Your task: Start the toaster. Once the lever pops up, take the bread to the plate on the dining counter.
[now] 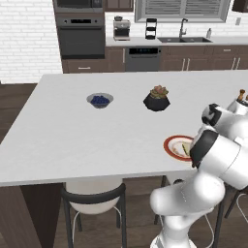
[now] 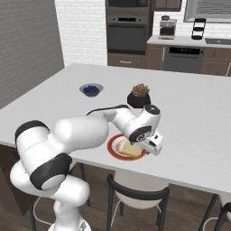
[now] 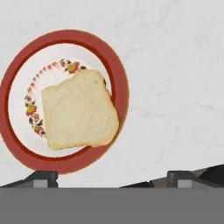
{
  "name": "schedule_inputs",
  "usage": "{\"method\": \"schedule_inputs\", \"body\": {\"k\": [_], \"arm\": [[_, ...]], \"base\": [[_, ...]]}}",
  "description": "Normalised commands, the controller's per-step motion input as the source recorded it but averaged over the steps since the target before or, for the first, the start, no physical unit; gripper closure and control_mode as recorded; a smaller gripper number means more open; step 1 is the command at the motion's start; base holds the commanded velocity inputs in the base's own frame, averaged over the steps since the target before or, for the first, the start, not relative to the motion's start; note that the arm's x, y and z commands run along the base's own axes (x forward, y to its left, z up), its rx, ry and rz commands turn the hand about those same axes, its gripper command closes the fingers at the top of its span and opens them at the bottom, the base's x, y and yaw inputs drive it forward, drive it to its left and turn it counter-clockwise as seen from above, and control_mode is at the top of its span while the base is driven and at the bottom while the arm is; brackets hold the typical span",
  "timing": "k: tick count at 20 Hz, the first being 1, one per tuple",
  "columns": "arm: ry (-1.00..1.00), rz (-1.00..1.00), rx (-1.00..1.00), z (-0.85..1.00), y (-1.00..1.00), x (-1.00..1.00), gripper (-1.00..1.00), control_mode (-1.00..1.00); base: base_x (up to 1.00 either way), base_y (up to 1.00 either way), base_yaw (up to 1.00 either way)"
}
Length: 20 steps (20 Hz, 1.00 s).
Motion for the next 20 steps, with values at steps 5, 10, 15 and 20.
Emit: {"method": "schedule_inputs", "body": {"k": [5, 10, 15, 20], "arm": [[-0.10, 0.05, 0.01, 1.00, 0.00, -0.61, -1.00, -1.00], [-0.17, 0.13, 0.13, 0.98, 0.17, -0.81, -1.00, -1.00], [-0.25, 0.19, 0.29, 0.73, 0.61, -0.80, -1.00, -1.00], [-0.23, 0.17, 0.26, 0.56, 0.97, -0.73, -1.00, -1.00]], "base": [[0.00, 0.00, 0.00], [0.00, 0.00, 0.00], [0.00, 0.00, 0.00], [0.00, 0.00, 0.00]]}}
